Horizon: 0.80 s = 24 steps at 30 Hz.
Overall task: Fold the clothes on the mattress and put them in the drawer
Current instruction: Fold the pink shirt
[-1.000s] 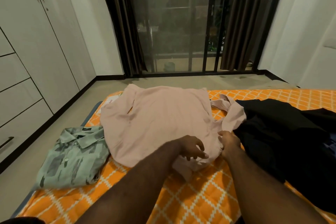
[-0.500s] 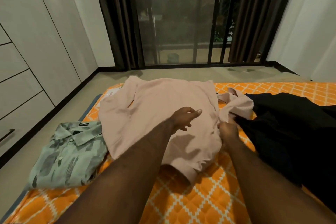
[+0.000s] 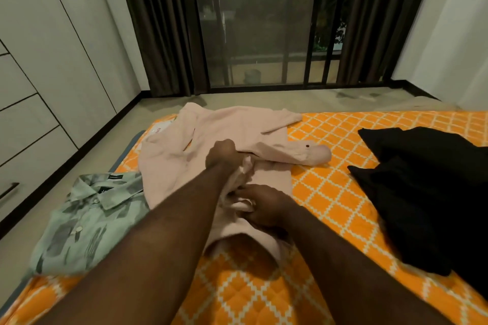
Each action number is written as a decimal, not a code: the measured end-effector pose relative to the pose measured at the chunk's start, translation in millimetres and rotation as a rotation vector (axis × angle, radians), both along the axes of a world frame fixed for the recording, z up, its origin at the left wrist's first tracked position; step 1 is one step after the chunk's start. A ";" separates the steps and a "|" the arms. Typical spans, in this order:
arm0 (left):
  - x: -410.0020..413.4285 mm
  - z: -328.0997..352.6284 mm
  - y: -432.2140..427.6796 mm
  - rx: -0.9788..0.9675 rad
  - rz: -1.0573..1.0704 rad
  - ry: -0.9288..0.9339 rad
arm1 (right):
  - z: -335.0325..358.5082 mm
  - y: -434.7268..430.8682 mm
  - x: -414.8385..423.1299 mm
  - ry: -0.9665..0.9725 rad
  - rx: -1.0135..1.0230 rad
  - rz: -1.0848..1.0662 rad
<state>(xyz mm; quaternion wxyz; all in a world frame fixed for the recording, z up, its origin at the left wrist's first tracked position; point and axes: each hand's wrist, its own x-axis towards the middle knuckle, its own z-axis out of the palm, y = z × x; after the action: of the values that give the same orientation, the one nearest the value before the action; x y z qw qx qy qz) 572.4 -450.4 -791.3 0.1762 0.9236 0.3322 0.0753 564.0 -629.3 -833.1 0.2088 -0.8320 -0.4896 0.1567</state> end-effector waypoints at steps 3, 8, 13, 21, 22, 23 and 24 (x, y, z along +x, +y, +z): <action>-9.3 5.2 19.4 -0.144 0.220 -0.212 | 6.4 -19.8 13.8 0.103 0.080 -0.121; -30.0 13.4 54.4 -0.432 0.707 -0.316 | 12.7 -43.4 26.3 0.201 0.065 -0.254; -77.2 -4.8 22.5 0.095 0.248 -0.341 | 13.9 -46.5 11.1 0.163 -0.105 -0.195; -141.0 -4.3 -78.1 -0.012 -0.917 0.478 | 19.0 -46.2 -26.3 -0.056 -0.067 -0.291; -144.4 -9.9 -81.8 0.020 -0.908 0.463 | 19.3 -45.5 -31.3 -0.075 -0.041 -0.316; -148.7 -13.7 -83.8 0.034 -0.894 0.436 | 17.1 -44.3 -36.1 -0.079 -0.024 -0.324; -152.9 -16.2 -85.2 0.019 -0.865 0.401 | 14.3 -42.7 -39.9 -0.074 -0.032 -0.320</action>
<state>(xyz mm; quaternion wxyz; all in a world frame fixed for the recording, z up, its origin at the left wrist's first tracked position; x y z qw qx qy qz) 419.5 -535.6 -807.5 0.1154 0.9749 -0.0558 -0.1819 524.1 -672.0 -818.8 0.1994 -0.9077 -0.3558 0.0985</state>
